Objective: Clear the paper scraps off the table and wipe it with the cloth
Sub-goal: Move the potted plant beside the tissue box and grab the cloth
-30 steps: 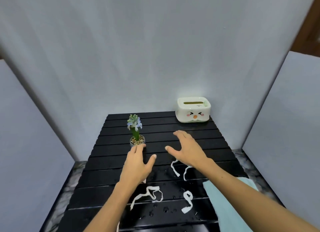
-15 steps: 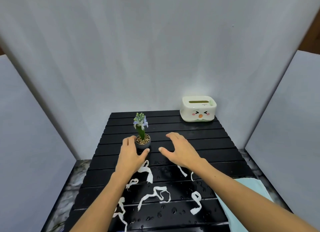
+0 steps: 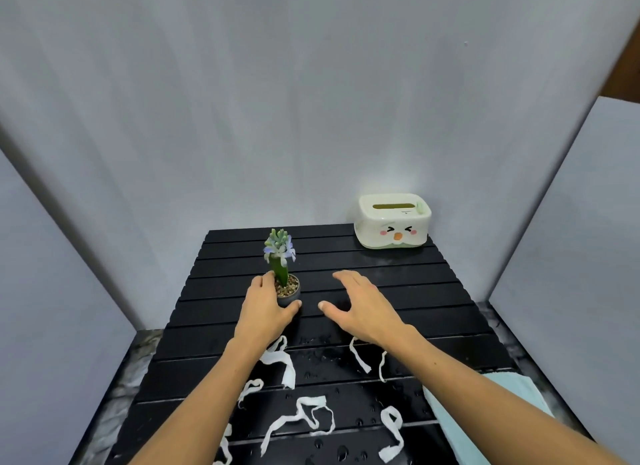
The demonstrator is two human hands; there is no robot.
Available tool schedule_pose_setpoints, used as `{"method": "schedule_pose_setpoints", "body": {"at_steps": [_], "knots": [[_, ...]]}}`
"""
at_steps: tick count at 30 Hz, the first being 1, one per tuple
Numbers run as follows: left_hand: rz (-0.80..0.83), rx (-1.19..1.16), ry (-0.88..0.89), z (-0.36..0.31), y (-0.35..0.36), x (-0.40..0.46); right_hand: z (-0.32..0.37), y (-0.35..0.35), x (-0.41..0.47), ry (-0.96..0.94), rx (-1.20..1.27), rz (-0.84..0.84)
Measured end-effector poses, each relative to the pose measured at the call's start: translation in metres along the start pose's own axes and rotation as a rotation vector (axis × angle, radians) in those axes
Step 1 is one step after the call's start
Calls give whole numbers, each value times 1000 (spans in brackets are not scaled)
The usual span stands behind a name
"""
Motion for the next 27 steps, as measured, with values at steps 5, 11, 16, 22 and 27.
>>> {"method": "schedule_pose_setpoints", "body": {"at_steps": [5,11,16,22,27], "knots": [[10,-17,24,-17,18,20,-26,-5,8,23,-21,8],[14,-29,81,-41,40,54,-61,-14,30,52,-44,-2],[11,-40,106,-55,55,83,-83,-20,49,48,-75,-3],[18,-19,132,-72,69,116,-107,-21,56,66,-89,17],[14,-25,137,-79,74,135,-116,-12,54,28,-92,12]]}}
Point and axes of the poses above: each hand's wrist, its own x-axis towards the middle knuckle, its own y-axis out of the palm, z = x × y, the point moved 6 cm from there along x, towards the middle knuckle, and after that the axes turned 10 degrees about z, right-handed, at the moved point
